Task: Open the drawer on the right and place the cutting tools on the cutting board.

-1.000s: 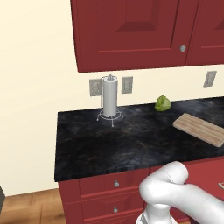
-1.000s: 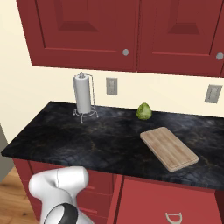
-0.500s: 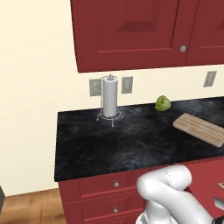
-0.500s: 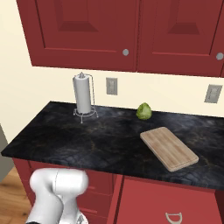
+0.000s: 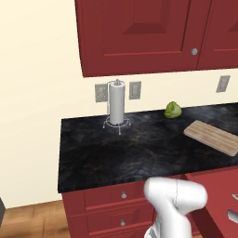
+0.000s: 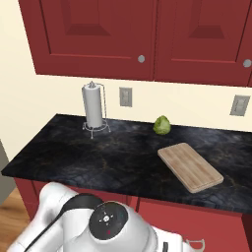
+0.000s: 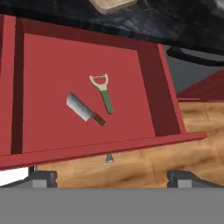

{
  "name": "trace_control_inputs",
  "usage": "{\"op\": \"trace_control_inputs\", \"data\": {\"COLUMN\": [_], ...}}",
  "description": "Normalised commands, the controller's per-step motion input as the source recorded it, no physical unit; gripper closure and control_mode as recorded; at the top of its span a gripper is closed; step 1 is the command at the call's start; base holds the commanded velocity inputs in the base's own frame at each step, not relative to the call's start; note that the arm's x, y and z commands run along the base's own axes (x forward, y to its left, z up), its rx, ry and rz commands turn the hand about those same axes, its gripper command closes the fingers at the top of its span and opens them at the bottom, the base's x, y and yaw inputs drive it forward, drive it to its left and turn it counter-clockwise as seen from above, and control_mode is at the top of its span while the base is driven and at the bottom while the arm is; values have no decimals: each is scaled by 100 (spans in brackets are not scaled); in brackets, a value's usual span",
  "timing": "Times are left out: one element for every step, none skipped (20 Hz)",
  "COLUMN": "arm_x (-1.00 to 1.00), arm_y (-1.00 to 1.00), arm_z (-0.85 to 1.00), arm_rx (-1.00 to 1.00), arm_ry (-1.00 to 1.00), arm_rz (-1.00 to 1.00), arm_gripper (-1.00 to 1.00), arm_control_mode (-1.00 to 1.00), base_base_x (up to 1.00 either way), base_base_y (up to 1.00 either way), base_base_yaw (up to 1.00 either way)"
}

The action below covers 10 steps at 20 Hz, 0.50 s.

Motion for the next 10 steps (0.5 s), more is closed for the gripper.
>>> {"op": "trace_control_inputs", "data": {"arm_x": [93, 89, 77, 38, 0, 1, 10, 6, 3, 0], "arm_y": [100, 100, 79, 42, 0, 0, 0, 0, 0, 0], "arm_z": [0, 0, 0, 0, 0, 0, 0, 0, 0, -16], "arm_rx": [-30, -27, -20, -13, -1, 0, 0, 2, 9, 15], "arm_ry": [32, 33, 31, 22, 2, 0, 0, 2, 9, 12], "arm_rz": [-25, -24, -20, -10, 0, 0, 0, 0, 0, 0], "arm_gripper": [-100, -100, -100, -100, -100, -100, -100, -100, -100, -100], "arm_control_mode": [-100, -100, -100, -100, -100, -100, -100, -100, -100, -100], "base_base_x": [0, 0, 0, 0, 0, 0, 0, 0, 0, 0], "base_base_y": [0, 0, 0, 0, 0, 0, 0, 0, 0, 0], "base_base_yaw": [0, 0, 0, 0, 0, 0, 0, 0, 0, 0]}}
